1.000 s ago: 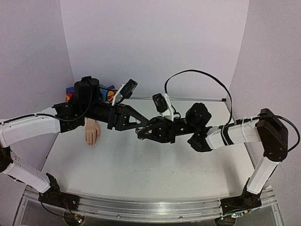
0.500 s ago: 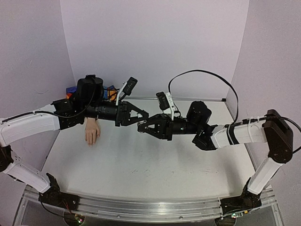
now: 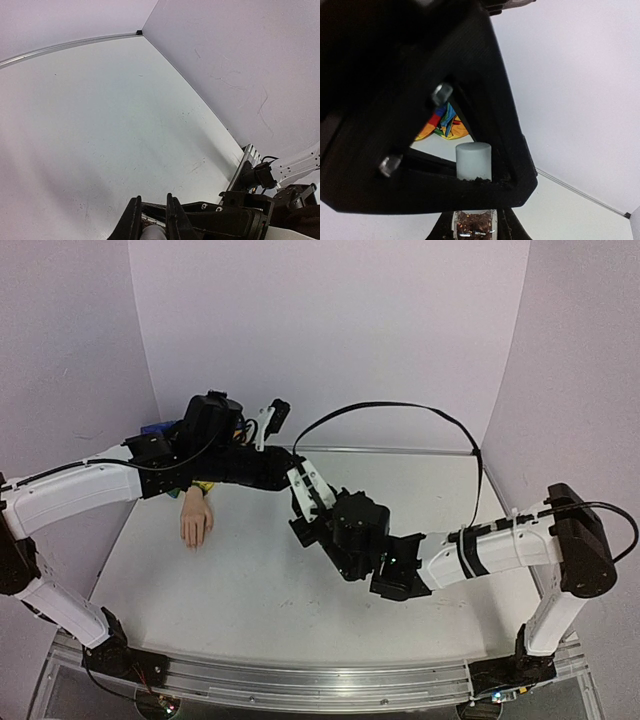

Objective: Paint the nails

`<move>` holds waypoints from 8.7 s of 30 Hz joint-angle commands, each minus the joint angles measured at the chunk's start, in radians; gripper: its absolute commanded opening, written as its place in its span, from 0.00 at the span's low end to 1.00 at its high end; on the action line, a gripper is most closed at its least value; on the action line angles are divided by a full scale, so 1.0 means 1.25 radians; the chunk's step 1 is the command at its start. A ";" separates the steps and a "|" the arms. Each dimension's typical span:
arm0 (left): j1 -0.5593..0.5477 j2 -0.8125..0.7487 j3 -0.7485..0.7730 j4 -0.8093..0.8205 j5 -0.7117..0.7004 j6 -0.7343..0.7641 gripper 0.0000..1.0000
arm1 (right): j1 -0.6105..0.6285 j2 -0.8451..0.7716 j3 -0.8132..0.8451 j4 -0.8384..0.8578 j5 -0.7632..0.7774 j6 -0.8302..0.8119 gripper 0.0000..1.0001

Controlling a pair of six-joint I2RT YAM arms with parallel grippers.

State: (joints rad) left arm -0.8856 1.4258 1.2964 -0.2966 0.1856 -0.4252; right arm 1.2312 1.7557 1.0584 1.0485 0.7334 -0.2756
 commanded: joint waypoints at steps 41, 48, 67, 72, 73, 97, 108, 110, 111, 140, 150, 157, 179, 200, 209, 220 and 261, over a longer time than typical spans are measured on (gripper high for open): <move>-0.022 -0.135 -0.182 0.473 0.535 -0.004 0.32 | -0.285 -0.177 -0.048 0.165 -1.300 0.641 0.00; -0.022 -0.100 -0.157 0.413 0.444 0.020 0.03 | -0.323 -0.182 -0.067 0.173 -1.264 0.643 0.00; -0.022 0.062 0.019 0.107 -0.021 -0.094 0.00 | -0.135 -0.092 -0.041 0.107 0.027 -0.016 0.00; -0.022 0.029 0.002 0.109 0.038 -0.062 0.37 | -0.171 -0.154 -0.060 -0.006 -0.303 0.082 0.00; -0.022 0.022 -0.002 0.108 0.047 -0.055 0.45 | -0.182 -0.165 -0.061 -0.038 -0.385 0.106 0.00; -0.023 -0.072 -0.107 0.352 0.400 -0.017 0.60 | -0.363 -0.164 -0.098 0.191 -1.482 0.621 0.00; -0.025 -0.039 -0.079 0.363 0.427 -0.010 0.27 | -0.363 -0.142 -0.077 0.197 -1.438 0.616 0.00; -0.025 -0.038 -0.082 0.362 0.418 -0.005 0.18 | -0.365 -0.143 -0.080 0.196 -1.417 0.611 0.00; -0.025 -0.038 -0.085 0.363 0.412 -0.003 0.15 | -0.367 -0.142 -0.082 0.196 -1.408 0.608 0.00; -0.027 -0.014 -0.021 0.167 0.131 0.013 0.18 | -0.174 -0.240 -0.058 -0.054 -0.515 0.130 0.00; -0.027 -0.127 -0.122 0.305 0.292 0.038 0.80 | -0.356 -0.300 -0.081 -0.111 -1.213 0.335 0.00; -0.027 -0.157 -0.178 0.401 0.333 0.015 0.85 | -0.366 -0.247 -0.081 0.072 -1.452 0.535 0.00; -0.032 -0.058 -0.084 0.467 0.433 0.017 0.29 | -0.366 -0.129 -0.058 0.270 -1.487 0.690 0.00; -0.038 -0.036 -0.088 0.311 0.049 0.003 0.00 | -0.124 -0.247 -0.032 -0.076 0.162 0.113 0.00; -0.037 -0.050 -0.075 0.278 0.090 0.011 0.38 | -0.136 -0.259 -0.062 -0.020 -0.300 0.125 0.00; -0.032 -0.155 -0.118 0.274 0.224 0.092 0.99 | -0.387 -0.310 -0.086 -0.068 -1.208 0.416 0.00; -0.035 -0.024 -0.031 0.330 0.243 0.036 0.00 | -0.390 -0.239 -0.022 -0.166 -1.046 0.383 0.00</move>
State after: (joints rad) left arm -0.9173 1.4208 1.2446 0.0639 0.5335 -0.3599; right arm 0.7357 1.5517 0.9798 1.0531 -0.9737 0.4355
